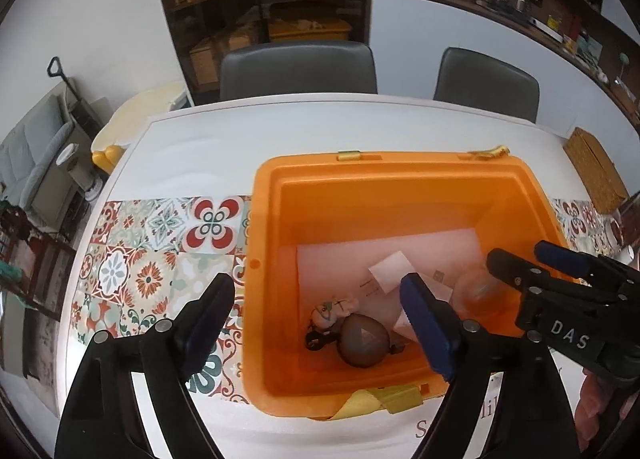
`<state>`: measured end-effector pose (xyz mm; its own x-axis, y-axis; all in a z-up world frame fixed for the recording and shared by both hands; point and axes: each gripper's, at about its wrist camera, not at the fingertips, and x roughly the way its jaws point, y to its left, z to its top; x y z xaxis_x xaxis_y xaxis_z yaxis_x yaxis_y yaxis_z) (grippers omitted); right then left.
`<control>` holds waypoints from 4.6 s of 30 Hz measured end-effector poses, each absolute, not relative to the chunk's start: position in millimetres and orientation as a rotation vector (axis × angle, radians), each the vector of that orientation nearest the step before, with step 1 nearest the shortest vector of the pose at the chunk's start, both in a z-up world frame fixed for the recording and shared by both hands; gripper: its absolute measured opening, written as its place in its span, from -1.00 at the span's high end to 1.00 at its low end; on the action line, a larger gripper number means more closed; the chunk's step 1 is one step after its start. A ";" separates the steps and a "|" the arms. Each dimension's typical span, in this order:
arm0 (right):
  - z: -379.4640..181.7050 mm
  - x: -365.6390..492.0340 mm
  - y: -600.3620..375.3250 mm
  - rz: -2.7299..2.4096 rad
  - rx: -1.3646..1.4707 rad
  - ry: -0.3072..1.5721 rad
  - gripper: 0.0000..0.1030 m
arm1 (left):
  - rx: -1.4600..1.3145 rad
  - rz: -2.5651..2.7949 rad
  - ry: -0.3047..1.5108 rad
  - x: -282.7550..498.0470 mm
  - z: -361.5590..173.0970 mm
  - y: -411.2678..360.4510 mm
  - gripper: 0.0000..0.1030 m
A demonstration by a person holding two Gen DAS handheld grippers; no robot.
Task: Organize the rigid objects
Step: 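Open both grippers to drop the keychain and egg device into the crate, then move the right tool toward the black clip gadget on the table, then close the right gripper on the black clip gadget, then carry the black gadget over the crate with the right tool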
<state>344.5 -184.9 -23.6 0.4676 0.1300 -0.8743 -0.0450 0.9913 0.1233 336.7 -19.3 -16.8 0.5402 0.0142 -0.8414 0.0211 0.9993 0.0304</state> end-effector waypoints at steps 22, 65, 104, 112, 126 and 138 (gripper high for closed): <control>25.7 279.4 -222.5 0.052 0.157 0.953 -0.40 | -0.027 -0.040 0.903 285.2 22.3 -37.8 -0.87; -65.1 208.8 -278.0 -0.004 0.198 1.169 -0.42 | 0.013 -0.017 1.137 230.0 -73.9 -89.6 -0.90; -163.1 245.1 -285.7 0.006 0.090 1.225 0.08 | 0.156 -0.035 1.259 249.6 -156.9 -133.8 -0.90; -161.6 246.3 -284.7 0.018 0.080 1.238 0.38 | 0.147 -0.033 1.245 247.5 -154.4 -128.2 -0.90; -127.4 213.3 -266.1 0.057 0.092 1.209 0.39 | 0.129 -0.024 1.211 240.7 -136.1 -109.8 -0.90; -80.5 205.7 -260.1 0.073 0.088 1.114 0.39 | 0.101 -0.030 1.130 227.7 -100.9 -94.6 -0.90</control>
